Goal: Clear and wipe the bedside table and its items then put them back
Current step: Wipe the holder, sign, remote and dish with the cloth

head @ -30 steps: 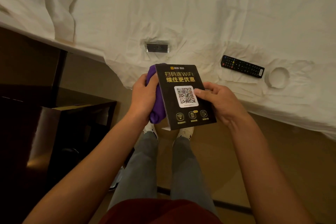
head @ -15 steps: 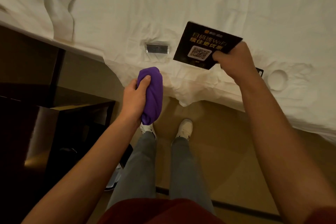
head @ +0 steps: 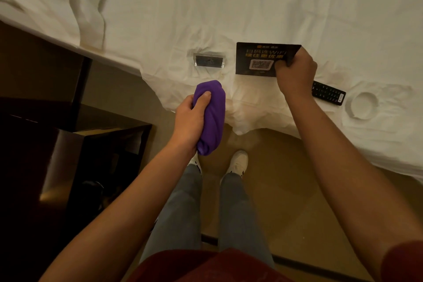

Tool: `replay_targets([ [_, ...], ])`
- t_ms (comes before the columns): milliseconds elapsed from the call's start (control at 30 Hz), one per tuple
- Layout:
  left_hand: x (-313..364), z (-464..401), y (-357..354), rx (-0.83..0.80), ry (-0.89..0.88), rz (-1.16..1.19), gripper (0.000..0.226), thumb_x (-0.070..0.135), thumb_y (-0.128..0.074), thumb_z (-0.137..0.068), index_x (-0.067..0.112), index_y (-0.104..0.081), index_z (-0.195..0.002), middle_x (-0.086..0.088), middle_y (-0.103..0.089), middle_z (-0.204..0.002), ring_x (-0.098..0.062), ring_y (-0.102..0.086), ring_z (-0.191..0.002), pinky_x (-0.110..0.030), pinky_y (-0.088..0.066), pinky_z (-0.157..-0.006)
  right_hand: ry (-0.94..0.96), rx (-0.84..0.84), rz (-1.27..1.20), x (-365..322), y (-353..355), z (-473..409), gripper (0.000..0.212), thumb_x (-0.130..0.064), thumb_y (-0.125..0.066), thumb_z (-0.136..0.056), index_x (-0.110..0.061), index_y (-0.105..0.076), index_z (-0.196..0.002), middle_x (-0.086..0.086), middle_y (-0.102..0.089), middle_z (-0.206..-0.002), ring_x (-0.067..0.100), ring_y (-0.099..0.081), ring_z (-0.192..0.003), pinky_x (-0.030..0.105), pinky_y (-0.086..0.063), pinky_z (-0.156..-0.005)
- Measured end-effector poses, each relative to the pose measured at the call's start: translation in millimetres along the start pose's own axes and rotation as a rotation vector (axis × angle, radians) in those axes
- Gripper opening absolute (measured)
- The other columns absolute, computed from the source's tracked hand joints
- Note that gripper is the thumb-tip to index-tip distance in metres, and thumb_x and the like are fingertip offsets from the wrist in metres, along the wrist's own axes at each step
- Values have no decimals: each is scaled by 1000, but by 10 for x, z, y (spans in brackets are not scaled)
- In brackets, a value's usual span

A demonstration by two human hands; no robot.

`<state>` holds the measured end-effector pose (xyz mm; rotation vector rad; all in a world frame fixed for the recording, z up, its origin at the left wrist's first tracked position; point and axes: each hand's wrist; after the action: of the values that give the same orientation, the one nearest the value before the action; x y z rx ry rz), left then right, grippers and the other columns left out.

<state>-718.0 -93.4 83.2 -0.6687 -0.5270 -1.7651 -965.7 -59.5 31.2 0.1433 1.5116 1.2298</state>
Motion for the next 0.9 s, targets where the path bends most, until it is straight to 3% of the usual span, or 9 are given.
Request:
replay_targets([
  [200, 9, -21, 7, -18, 0, -17, 13, 43, -62, -98, 32, -66, -101, 10, -75, -94, -4, -74, -82, -18, -57, -64, -49, 17, -55, 43, -46, 18, 23, -19, -64, -86, -12, -67, -107, -7, -68, -92, 11, -60, -84, 5, -38, -61],
  [333, -8, -35, -7, -23, 9, -10, 13, 42, -63, -97, 31, -67, -101, 9, -76, -95, -7, -74, -84, -22, -61, -70, -16, -27, -29, 46, -55, 55, 20, -24, -66, -84, -14, -69, -102, -3, -72, -90, 15, -67, -85, 26, -53, -73],
  [633, -33, -25, -81, -27, 2, -8, 12, 41, -63, -97, 29, -67, -99, 10, -76, -89, -5, -74, -80, -18, -58, -64, -24, -91, -26, 113, -7, 44, 25, -15, -61, -88, -13, -71, -110, 1, -75, -100, 18, -69, -92, 32, -57, -82],
  [833, -53, 13, -177, -53, -1, -37, 9, 39, -63, -98, 31, -67, -96, 8, -74, -93, -3, -73, -79, -19, -59, -67, -56, -101, -86, 216, 194, 104, 30, -13, -60, -91, -18, -68, -119, -9, -70, -105, 5, -65, -97, 9, -47, -81],
  [900, -55, 26, -231, -63, -5, -44, 9, 40, -63, -98, 32, -67, -97, 9, -74, -95, -3, -73, -81, -19, -58, -66, -70, -96, -117, 266, 295, 130, 33, -13, -59, -91, -20, -67, -123, -8, -71, -111, 5, -66, -100, 11, -48, -82],
])
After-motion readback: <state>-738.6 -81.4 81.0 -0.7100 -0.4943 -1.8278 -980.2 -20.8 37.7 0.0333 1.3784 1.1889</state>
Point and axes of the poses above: each hand's wrist, its own z-axis away from the middle knuckle, its own y-axis out of the back of the hand, x = y × z
